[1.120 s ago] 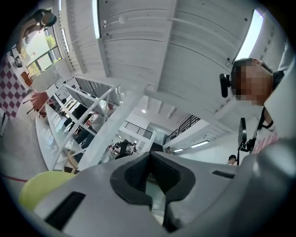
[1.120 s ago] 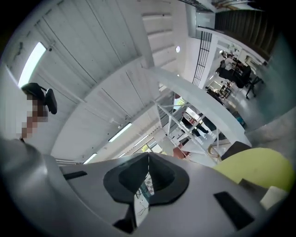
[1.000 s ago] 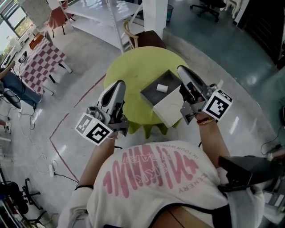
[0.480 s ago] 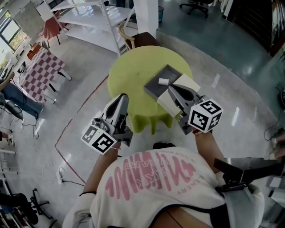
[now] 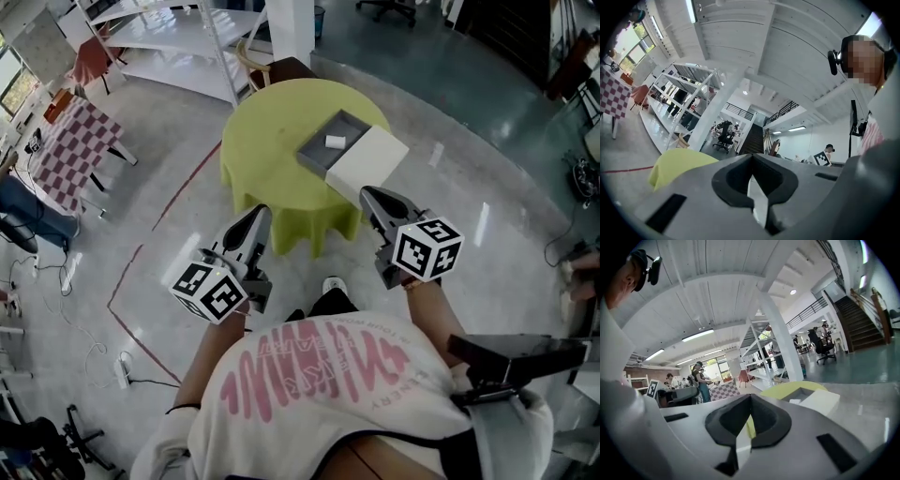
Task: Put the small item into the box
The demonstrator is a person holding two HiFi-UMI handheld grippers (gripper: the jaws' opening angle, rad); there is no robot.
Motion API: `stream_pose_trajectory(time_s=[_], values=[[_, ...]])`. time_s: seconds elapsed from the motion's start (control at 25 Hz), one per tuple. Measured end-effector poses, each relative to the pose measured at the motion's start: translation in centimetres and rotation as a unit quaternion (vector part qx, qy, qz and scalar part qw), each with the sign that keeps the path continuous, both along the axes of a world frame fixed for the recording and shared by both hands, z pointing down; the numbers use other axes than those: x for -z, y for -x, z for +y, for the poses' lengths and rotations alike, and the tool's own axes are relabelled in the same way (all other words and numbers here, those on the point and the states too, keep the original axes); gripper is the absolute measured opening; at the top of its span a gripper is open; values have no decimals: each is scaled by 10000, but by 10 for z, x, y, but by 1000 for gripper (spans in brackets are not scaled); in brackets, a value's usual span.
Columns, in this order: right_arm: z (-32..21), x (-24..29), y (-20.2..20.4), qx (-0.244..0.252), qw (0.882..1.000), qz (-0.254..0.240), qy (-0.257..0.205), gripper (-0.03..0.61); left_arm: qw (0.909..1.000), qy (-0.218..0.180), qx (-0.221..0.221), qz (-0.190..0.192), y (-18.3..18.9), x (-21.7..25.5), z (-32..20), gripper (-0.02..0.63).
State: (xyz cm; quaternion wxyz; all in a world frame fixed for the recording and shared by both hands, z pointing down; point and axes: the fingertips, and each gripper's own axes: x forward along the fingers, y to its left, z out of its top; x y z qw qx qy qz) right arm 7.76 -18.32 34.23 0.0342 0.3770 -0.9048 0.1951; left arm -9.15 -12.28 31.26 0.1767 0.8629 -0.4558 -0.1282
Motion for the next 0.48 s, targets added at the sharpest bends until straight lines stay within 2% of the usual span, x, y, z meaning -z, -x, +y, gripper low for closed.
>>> stream_pose_trajectory(time_s=[0.12, 0.2, 0.48], values=[[19, -7, -14, -375, 9991, -48, 200, 6, 9999, 14, -65, -122, 1, -4, 21, 8], [33, -6, -18, -506, 9986, 24, 177, 6, 9997, 19, -100, -214, 1, -5, 33, 8], [68, 11, -22, -599, 9982, 69, 56, 6, 9998, 28, -192, -54, -7, -1, 62, 8]])
